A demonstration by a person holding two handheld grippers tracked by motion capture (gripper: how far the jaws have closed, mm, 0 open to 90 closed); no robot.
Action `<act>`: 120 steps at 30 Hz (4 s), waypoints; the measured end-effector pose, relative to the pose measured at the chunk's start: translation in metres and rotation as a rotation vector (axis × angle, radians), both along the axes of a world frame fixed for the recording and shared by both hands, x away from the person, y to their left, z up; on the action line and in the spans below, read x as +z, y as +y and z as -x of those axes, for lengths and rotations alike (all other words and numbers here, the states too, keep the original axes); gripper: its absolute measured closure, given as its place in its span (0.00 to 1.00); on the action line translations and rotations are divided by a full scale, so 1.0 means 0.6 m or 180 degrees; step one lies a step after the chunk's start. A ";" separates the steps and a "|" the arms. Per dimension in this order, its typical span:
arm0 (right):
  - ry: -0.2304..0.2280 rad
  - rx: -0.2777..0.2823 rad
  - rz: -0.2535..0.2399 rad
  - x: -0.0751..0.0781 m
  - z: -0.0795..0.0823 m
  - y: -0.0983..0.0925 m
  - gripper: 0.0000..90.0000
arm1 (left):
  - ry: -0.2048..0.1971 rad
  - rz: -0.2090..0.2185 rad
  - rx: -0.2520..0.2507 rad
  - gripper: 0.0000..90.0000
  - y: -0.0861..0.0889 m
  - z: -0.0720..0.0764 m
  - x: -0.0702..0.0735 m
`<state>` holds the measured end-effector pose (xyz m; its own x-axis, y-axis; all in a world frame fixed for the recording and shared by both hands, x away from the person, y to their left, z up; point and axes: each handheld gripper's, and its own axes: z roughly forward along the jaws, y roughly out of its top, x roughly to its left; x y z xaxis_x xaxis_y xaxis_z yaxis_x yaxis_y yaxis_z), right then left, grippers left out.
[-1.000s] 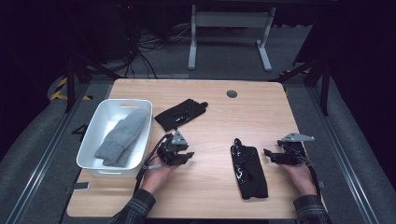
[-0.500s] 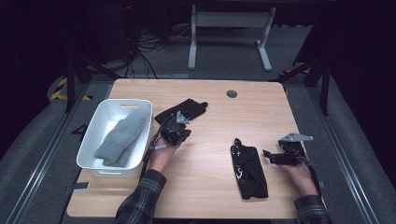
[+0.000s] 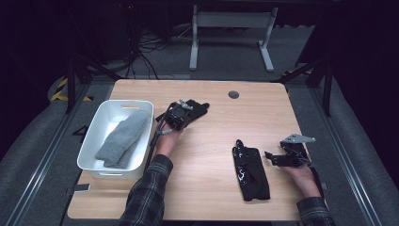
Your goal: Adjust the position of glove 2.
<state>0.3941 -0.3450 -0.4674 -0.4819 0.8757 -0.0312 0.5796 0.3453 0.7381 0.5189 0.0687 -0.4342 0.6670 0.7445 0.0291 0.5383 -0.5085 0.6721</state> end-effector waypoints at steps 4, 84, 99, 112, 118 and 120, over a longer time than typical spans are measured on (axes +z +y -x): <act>-0.0003 0.0004 0.0000 0.000 0.000 0.000 0.18 | 0.0026 -0.0008 0.0046 1.00 0.000 -0.018 -0.012; -0.0005 0.0028 -0.0005 0.000 0.000 0.003 0.18 | 0.0474 -0.0027 -0.0489 1.00 -0.019 0.119 -0.025; -0.0007 0.0025 -0.0004 0.000 0.001 0.003 0.18 | 0.0619 -0.0020 -0.0873 1.00 -0.004 0.206 -0.026; -0.0009 0.0027 -0.0001 0.000 0.001 0.004 0.18 | 0.0562 0.0187 -0.0963 0.91 0.010 0.230 -0.009; -0.0008 0.0026 -0.0002 0.000 0.001 0.004 0.18 | 0.0535 0.0362 -0.0657 0.83 0.026 0.194 -0.011; -0.0007 0.0026 -0.0001 0.000 0.001 0.004 0.18 | 0.0573 0.0358 -0.0599 0.79 0.025 0.187 -0.017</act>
<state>0.3936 -0.3427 -0.4677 -0.4890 0.8717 -0.0320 0.5750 0.3497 0.7396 0.4068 0.0838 -0.4446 0.7807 0.5990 -0.1782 0.5574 -0.5384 0.6321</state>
